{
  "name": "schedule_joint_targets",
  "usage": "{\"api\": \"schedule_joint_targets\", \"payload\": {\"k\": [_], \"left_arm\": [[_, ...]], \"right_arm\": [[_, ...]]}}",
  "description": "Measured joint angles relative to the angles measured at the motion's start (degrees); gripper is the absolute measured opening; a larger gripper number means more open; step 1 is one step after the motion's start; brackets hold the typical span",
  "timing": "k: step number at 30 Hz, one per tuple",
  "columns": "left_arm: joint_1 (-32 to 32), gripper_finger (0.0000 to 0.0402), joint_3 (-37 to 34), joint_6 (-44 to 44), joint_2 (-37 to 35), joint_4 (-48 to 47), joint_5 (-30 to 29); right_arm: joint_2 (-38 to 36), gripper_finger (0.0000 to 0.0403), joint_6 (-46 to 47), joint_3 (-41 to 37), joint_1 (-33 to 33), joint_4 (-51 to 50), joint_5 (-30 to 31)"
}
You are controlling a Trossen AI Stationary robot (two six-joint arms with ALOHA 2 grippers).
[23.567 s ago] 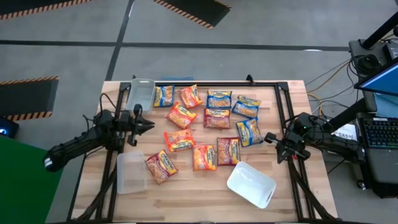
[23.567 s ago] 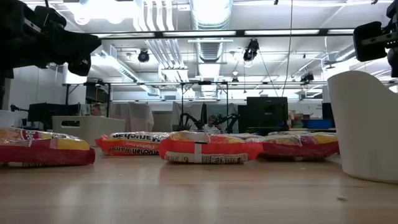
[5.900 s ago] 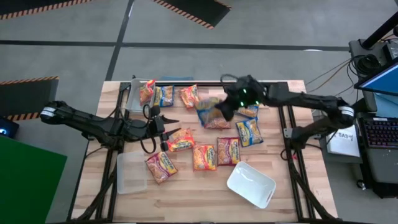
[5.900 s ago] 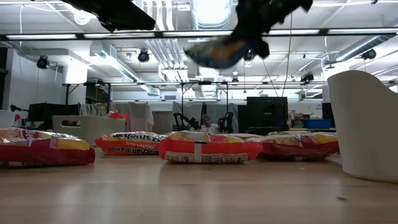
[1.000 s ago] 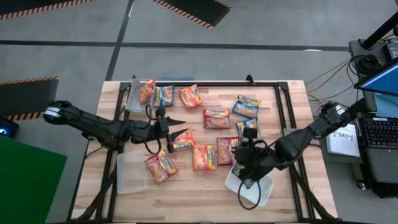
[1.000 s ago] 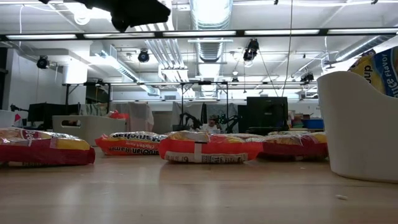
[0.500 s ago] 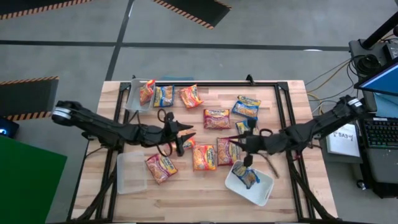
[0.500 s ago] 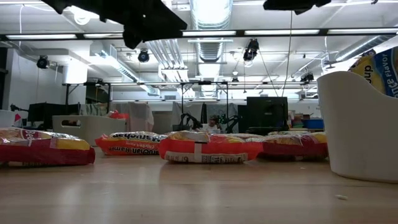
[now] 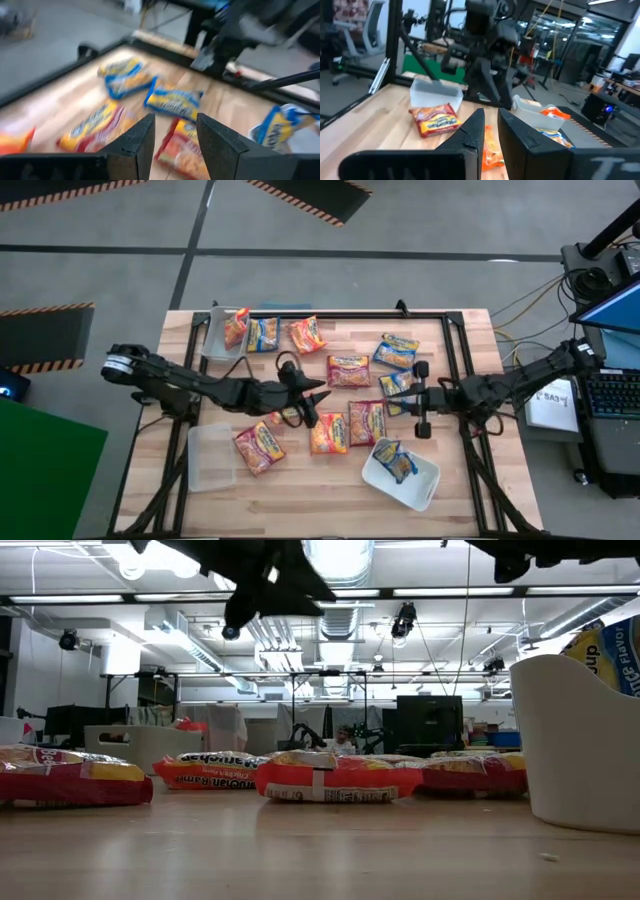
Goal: Sort Maruchan noodles
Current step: Put the red noodle pack into the transparent bin
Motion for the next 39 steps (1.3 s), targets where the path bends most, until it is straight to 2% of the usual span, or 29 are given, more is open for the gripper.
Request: {"api": "schedule_joint_targets", "payload": {"k": [5, 12, 17, 21, 25, 32, 39], "left_arm": [[2.9, 0.0127, 3.0, -11.2, 2.9, -9.2, 0.1], [7.2, 0.0127, 3.8, -21.0, 7.0, -9.7, 1.7], [10.4, 0.0127, 6.0, -22.8, 11.5, -9.7, 1.7], [12.9, 0.0131, 9.1, -28.3, 15.5, -10.0, 5.8], [15.5, 0.0155, 11.8, -30.9, 19.8, -11.3, 10.3], [18.1, 0.0216, 14.2, -31.3, 24.5, -11.3, 10.6], [20.3, 0.0252, 12.9, -32.3, 27.0, -8.1, 10.2]], "right_arm": [[-5.2, 0.0043, 1.6, -2.5, -0.2, -0.5, 0.0], [-9.6, 0.0043, 3.9, -3.3, -0.2, -5.8, 0.0], [-10.7, 0.0043, 5.6, -3.3, -0.2, -8.7, 0.0], [-10.8, 0.0043, 6.0, -3.3, -0.2, -10.2, 0.0], [-10.8, 0.0043, 6.3, -3.3, -0.2, -11.8, 0.0], [-10.8, 0.0043, 7.2, -3.3, -0.2, -12.9, 0.0], [-10.8, 0.0043, 7.2, -3.3, -0.2, -13.0, 0.0]]}}
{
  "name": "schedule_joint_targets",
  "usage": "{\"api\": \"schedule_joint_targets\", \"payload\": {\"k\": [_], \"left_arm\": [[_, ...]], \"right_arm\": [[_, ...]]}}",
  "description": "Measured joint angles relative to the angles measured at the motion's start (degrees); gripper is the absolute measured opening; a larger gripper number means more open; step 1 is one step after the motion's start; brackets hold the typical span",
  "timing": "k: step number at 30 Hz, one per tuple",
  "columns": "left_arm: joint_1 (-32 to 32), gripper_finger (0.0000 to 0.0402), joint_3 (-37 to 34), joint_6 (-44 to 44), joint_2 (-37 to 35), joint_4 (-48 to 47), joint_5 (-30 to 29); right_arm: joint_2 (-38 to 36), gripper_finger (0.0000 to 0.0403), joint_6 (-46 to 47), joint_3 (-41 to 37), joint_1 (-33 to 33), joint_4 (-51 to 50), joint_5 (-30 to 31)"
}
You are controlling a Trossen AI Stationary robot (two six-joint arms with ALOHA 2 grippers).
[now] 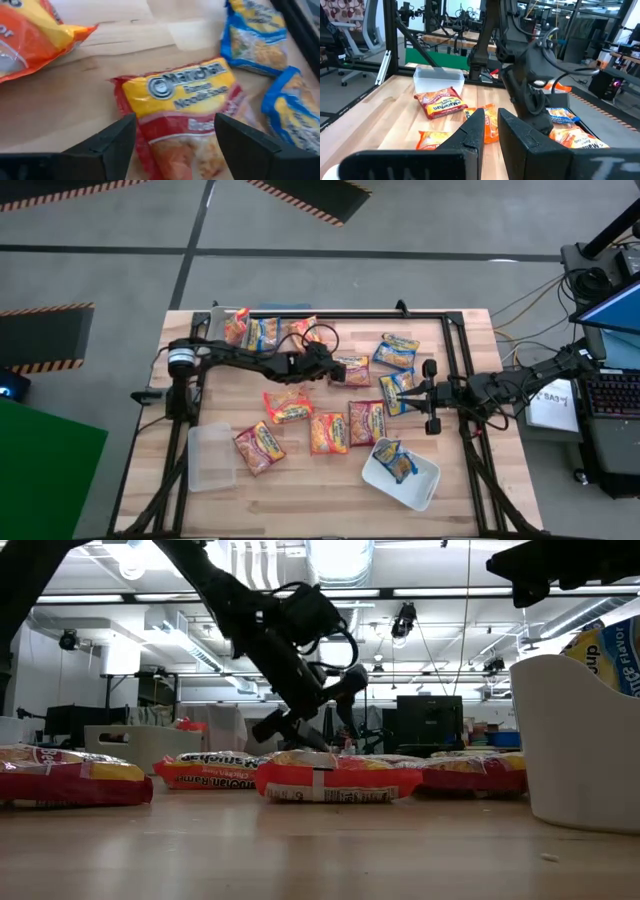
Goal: Sort Maruchan noodles
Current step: Put the red noodle pack into the transparent bin
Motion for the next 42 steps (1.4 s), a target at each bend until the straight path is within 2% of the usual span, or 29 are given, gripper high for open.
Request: {"api": "schedule_joint_targets", "payload": {"k": [13, 21, 27, 38, 42], "left_arm": [[0.4, 0.0261, -0.4, -0.4, 5.6, 8.5, -0.4], [0.1, 0.0248, -0.4, -0.6, 7.0, 9.0, -1.9], [-0.7, 0.0191, -0.4, -0.4, 7.1, 9.4, -3.4], [-1.8, 0.0018, -0.4, 0.1, 7.1, 10.6, -6.8], [-1.9, 0.001, -0.4, 2.8, 6.5, 12.4, -7.1]], "right_arm": [[0.0, 0.0043, -0.2, 0.0, 0.0, -0.2, 0.0], [0.1, 0.0043, -0.7, 0.0, 0.0, -0.7, 0.0], [0.1, 0.0043, -0.8, 0.0, 0.0, -0.7, 0.0], [0.1, 0.0043, -1.2, 0.0, 0.0, -0.7, 0.0], [0.1, 0.0043, -1.3, 0.0, 0.0, -0.7, 0.0]]}}
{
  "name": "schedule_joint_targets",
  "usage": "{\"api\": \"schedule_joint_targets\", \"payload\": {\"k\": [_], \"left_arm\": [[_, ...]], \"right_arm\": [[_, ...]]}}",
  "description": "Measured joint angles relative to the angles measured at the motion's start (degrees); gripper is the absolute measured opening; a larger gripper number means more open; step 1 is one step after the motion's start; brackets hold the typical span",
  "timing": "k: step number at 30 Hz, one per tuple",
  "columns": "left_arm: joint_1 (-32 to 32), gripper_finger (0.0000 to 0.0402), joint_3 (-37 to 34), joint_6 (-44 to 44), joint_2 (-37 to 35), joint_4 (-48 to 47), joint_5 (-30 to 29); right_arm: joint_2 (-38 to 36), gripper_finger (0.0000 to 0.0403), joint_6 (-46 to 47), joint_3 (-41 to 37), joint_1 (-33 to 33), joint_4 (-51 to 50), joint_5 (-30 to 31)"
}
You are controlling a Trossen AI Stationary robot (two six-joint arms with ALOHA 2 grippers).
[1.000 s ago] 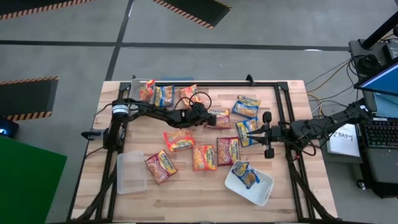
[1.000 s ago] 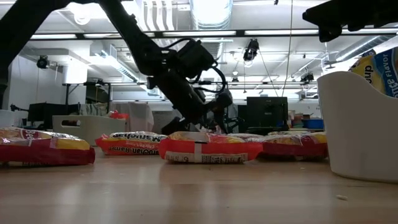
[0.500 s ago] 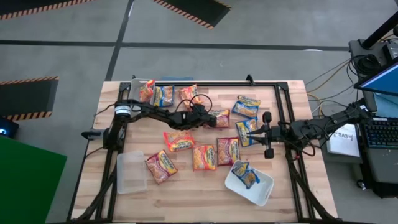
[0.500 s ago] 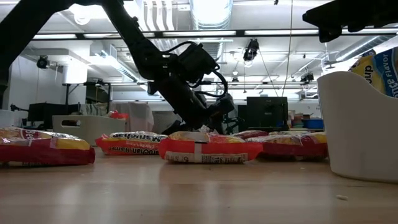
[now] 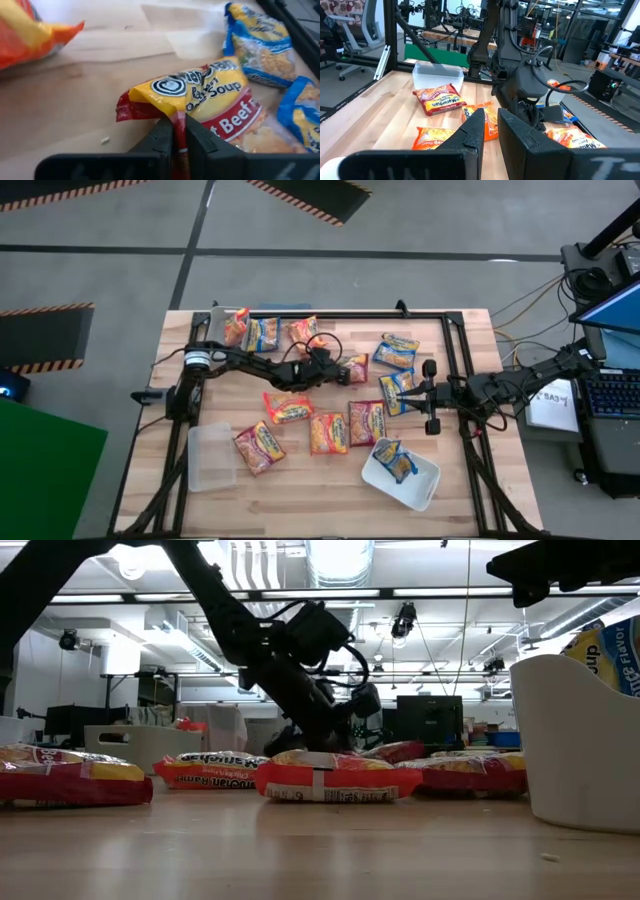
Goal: Sort Maruchan noodles
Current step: Put the red noodle pack into the transparent bin
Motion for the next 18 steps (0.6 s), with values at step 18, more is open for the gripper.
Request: {"api": "schedule_joint_targets", "payload": {"k": [18], "left_arm": [[-6.0, 0.0001, 0.0, 35.1, -19.8, -0.7, -5.7]], "right_arm": [[0.0, 0.0043, -0.9, 0.0, 0.0, -0.2, 0.0]]}}
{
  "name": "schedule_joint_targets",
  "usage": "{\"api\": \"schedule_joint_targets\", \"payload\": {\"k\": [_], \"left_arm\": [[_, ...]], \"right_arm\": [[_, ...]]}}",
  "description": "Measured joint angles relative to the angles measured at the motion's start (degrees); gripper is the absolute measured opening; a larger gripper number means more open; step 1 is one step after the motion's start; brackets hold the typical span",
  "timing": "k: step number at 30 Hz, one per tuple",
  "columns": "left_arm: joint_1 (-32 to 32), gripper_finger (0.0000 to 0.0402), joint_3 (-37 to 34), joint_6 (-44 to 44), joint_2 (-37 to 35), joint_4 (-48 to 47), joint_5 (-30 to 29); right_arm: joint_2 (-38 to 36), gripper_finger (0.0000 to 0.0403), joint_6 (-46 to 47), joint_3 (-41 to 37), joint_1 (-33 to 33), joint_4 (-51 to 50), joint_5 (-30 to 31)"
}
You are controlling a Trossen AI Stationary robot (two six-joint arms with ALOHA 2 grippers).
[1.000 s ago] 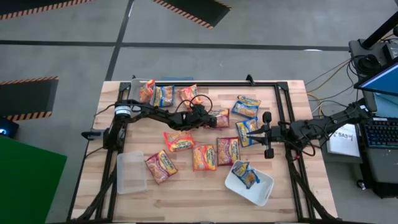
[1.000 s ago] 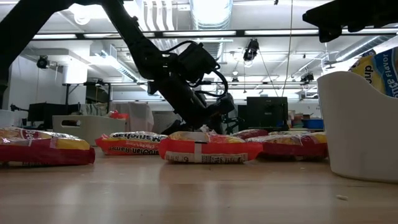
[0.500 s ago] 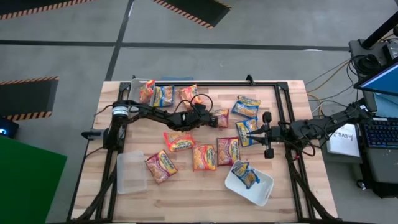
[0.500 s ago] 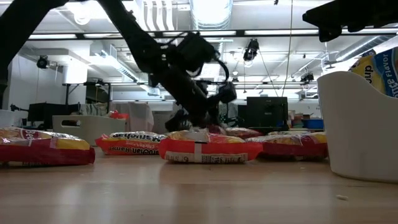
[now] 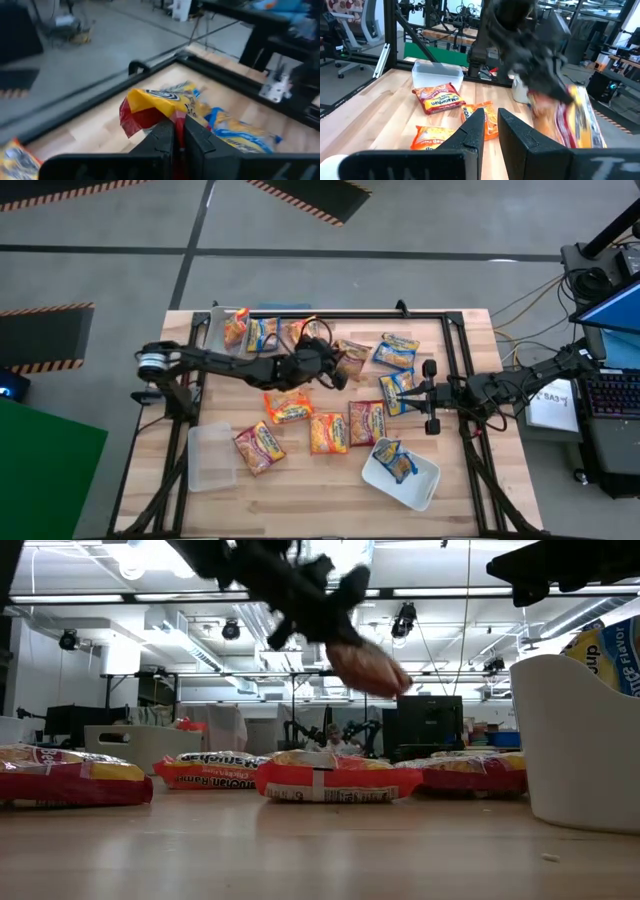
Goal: Sort Maruchan noodles
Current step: Put the red noodle pack into the transparent bin
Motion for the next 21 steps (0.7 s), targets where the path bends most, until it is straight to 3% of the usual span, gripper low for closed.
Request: {"api": "schedule_joint_targets", "payload": {"k": [6, 11, 16, 21], "left_arm": [[-4.9, 0.0, 0.0, 11.9, -8.1, -7.7, 1.3], [-10.0, 0.0, 0.5, 12.9, -15.8, -17.3, 3.7], [-13.1, 0.0, 6.9, 4.2, -21.0, -38.3, 3.6], [-14.7, 0.0, 21.2, -15.8, -20.3, -74.2, 6.0]], "right_arm": [[0.0, 0.0043, 0.0, 0.0, 0.0, -0.2, 0.0], [0.0, 0.0043, -0.1, 0.0, 0.0, -0.5, 0.0], [0.0, 0.0043, -0.7, 0.0, 0.0, -0.5, 0.0], [0.0, 0.0043, -2.1, 0.0, 0.0, -0.4, 0.4]]}}
